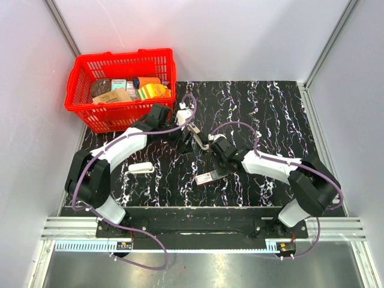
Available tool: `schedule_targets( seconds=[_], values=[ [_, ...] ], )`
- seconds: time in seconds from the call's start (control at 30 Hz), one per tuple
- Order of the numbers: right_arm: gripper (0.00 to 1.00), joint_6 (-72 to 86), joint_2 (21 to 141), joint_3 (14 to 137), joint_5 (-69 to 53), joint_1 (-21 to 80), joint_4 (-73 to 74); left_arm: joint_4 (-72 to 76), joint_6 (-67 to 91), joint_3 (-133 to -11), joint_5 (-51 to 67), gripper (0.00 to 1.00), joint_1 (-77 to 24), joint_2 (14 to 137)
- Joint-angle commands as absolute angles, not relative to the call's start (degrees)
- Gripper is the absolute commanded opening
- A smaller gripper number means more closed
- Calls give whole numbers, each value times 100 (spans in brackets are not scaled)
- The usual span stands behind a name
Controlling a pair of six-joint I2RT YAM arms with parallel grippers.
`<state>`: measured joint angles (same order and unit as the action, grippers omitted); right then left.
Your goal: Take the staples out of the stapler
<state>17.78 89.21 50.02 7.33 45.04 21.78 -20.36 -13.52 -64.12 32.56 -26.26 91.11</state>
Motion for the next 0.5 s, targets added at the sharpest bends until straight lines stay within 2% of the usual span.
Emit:
schedule_targets(
  seconds=[0.0,0.2,0.47],
  values=[
    [21,1714,9000,5238,879,4553,1960,-1793,-1371,-6407,3410,99,-2602,8842],
    [31,1740,9026,5238,862,4553,1978,-1793,-1389,-6363,3419,99,-2602,8798],
    [33,1837,8728,5326,765,4553,2091,-1810,-1415,-6372,3410,99,-2602,8763]
  ],
)
